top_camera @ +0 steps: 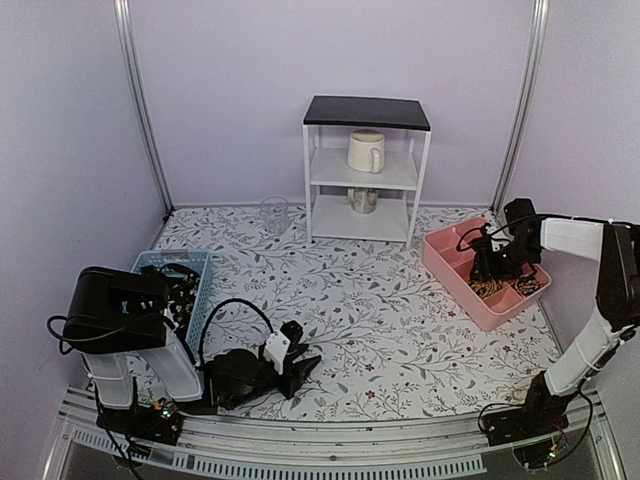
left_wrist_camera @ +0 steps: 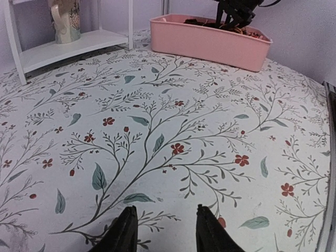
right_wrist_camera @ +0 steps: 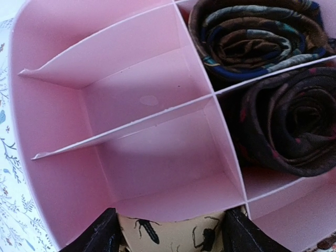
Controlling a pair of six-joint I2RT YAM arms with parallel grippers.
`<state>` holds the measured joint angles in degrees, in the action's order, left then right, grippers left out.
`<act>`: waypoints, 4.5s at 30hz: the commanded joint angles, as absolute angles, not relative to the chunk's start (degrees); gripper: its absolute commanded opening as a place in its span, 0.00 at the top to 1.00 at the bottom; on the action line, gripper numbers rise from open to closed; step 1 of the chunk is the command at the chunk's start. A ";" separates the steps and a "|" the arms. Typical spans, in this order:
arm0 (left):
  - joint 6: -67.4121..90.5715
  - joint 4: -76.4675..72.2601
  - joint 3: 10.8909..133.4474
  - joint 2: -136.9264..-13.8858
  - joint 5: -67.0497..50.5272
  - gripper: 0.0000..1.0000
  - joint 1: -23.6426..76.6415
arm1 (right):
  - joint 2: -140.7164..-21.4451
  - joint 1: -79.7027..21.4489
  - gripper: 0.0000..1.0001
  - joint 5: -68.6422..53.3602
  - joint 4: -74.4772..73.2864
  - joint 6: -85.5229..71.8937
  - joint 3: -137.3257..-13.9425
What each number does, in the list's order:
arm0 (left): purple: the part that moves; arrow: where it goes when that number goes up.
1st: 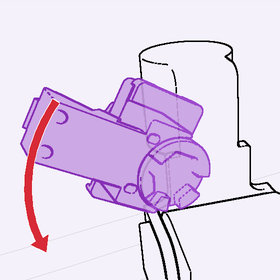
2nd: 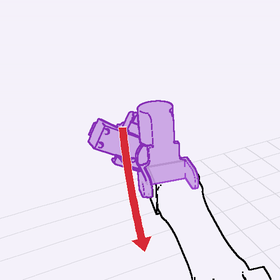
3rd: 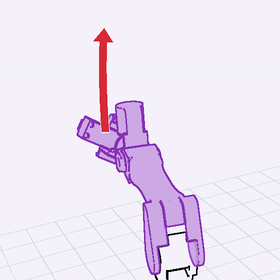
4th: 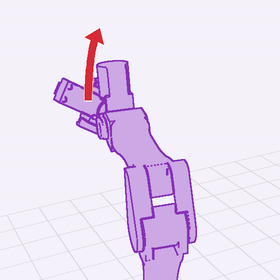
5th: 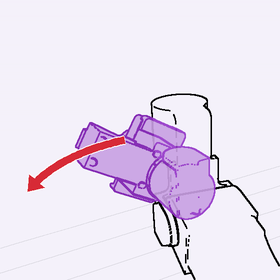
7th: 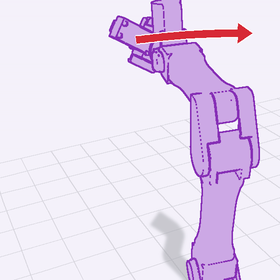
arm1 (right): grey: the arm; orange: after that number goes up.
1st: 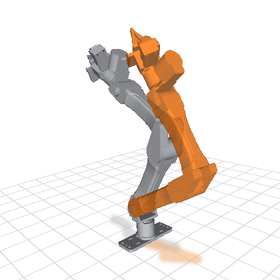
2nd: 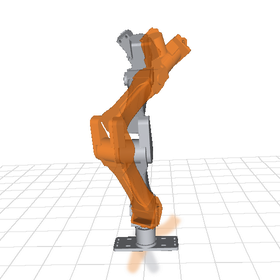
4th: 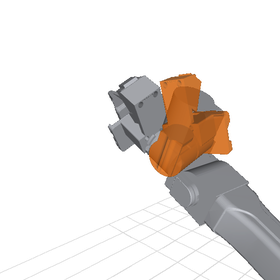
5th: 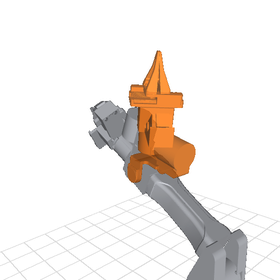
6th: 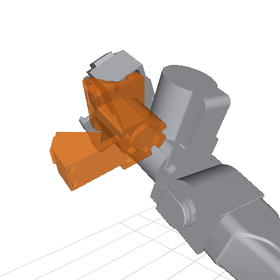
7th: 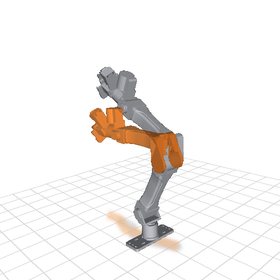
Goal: Roll the ties
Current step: Adjust the tie in the storage box, then reset both arms
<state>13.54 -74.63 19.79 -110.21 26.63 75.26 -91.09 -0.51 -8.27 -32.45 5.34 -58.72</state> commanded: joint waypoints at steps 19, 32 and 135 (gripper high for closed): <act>12.68 -72.41 22.14 -111.84 27.04 0.62 75.98 | -97.24 7.07 0.39 -21.44 -30.40 3.19 -55.70; 12.75 -72.66 20.94 -110.74 27.24 0.62 76.54 | -87.63 7.61 0.34 -15.21 -36.86 0.29 -61.85; 34.53 14.01 48.33 -50.10 15.77 0.02 45.74 | -45.93 -6.24 0.00 -20.26 -36.41 -28.77 -53.93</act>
<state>33.15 16.53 49.95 -50.59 16.12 46.44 -47.66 -6.31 -20.71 -36.82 -27.97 -53.67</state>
